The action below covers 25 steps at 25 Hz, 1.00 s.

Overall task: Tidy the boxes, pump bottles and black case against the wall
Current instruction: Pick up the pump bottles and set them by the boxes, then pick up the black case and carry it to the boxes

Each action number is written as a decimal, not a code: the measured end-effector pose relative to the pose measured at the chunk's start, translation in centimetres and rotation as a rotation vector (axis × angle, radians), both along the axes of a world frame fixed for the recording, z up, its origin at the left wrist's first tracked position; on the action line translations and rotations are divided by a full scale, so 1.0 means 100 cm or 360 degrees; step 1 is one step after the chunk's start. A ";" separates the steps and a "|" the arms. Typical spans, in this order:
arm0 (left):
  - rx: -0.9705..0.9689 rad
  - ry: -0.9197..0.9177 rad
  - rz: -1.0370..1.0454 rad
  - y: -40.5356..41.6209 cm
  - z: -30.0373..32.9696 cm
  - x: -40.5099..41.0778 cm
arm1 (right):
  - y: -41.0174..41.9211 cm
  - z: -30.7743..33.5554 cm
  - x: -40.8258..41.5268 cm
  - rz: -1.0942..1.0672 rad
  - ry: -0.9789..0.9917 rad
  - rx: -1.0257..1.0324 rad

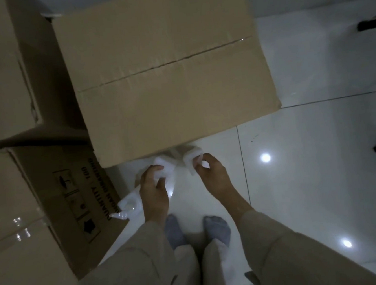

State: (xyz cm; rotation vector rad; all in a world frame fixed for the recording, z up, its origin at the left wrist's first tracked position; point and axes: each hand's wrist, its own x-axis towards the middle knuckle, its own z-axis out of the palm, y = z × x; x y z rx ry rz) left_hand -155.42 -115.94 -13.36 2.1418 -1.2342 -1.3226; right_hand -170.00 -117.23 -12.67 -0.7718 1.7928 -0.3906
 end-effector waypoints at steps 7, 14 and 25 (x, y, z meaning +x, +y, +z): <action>0.0078 0.0138 -0.0027 -0.014 0.045 0.014 | 0.001 0.051 0.004 -0.0110 -0.0058 0.0114; -0.0192 0.0335 0.0261 -0.027 0.196 0.029 | -0.004 0.185 0.019 0.0229 -0.0062 -0.0131; -0.0834 0.0243 0.0946 0.095 0.469 0.164 | 0.036 0.451 0.131 0.0665 -0.0356 -0.0755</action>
